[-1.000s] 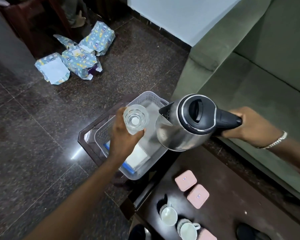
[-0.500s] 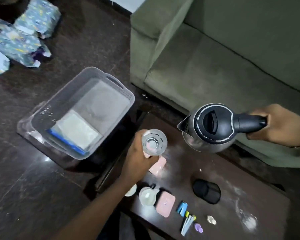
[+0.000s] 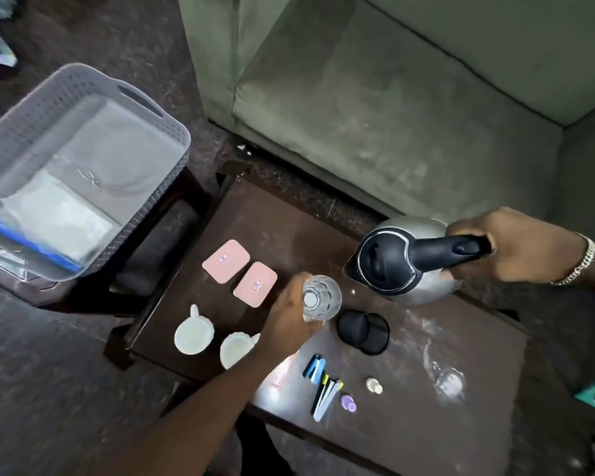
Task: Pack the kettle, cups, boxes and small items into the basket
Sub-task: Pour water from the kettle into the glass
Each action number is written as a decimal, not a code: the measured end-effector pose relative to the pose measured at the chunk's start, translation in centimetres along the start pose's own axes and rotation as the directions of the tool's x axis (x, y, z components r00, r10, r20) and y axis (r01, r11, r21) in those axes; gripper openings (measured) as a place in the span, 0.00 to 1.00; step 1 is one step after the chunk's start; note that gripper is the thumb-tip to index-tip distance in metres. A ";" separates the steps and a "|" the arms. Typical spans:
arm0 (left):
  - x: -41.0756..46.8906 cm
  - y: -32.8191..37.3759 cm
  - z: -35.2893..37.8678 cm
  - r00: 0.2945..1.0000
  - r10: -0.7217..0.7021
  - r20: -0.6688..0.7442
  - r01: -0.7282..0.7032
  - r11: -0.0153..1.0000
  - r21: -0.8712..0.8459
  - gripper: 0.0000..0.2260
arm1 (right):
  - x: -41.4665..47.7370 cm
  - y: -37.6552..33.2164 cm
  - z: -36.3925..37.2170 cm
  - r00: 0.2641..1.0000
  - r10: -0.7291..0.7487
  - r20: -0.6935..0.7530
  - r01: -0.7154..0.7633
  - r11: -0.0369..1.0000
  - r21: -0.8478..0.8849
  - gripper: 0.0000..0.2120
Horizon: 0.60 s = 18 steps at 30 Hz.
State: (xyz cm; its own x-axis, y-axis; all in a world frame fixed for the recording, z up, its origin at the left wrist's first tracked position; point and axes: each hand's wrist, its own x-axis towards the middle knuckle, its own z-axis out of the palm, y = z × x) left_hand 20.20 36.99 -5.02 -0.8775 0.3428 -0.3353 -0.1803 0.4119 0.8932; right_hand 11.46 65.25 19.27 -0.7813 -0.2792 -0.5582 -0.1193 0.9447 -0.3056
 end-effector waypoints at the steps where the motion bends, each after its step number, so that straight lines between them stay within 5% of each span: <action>1: 0.1 -0.3 0.3 1.000 -0.004 0.001 0.004 1.000 0.012 0.36 | -0.1 0.1 0.4 1.000 -0.006 0.004 0.006 1.000 0.003 0.15; 18: 0.8 -3.9 1.3 0.998 -0.035 0.058 0.028 0.994 0.104 0.38 | 0.3 -1.5 7.3 0.992 -0.125 -0.008 0.123 0.982 -0.143 0.37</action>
State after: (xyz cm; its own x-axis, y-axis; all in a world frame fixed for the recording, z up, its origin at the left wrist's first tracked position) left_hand 20.73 36.77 -9.15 -0.8434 0.3769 -0.3829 -0.1580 0.5072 0.8472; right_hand 15.93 62.45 13.95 -0.7651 -0.3940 -0.5093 -0.3004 0.9180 -0.2588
